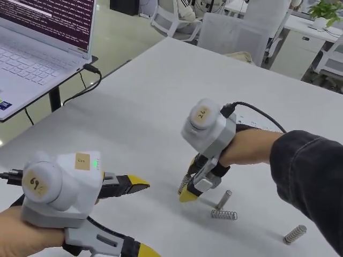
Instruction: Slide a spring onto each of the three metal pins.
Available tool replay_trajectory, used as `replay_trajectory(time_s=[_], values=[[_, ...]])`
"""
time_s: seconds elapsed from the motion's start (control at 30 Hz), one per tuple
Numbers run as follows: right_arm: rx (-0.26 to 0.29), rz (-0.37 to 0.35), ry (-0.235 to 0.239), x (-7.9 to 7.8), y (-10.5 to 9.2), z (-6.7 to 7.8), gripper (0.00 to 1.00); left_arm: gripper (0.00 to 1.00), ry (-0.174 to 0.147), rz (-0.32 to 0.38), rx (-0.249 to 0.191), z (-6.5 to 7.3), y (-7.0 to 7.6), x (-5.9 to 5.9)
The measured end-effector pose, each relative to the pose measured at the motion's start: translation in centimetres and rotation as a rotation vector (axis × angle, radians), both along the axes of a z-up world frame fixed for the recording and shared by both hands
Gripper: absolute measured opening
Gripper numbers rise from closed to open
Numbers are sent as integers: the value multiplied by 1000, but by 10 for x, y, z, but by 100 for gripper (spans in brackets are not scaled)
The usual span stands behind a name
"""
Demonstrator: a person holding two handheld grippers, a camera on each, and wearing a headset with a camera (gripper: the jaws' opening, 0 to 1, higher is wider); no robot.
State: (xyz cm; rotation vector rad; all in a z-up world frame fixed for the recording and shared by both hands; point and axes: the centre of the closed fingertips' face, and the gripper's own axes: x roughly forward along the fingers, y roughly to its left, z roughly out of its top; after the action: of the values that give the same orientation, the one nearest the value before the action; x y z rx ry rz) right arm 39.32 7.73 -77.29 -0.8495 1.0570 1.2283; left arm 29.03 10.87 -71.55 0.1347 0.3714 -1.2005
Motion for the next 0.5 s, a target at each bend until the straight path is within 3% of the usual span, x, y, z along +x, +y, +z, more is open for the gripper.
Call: replay_trajectory(time_s=[0.5], values=[[65, -69, -14, 5, -12, 9, 54, 76, 0, -23, 10, 0, -7, 0]])
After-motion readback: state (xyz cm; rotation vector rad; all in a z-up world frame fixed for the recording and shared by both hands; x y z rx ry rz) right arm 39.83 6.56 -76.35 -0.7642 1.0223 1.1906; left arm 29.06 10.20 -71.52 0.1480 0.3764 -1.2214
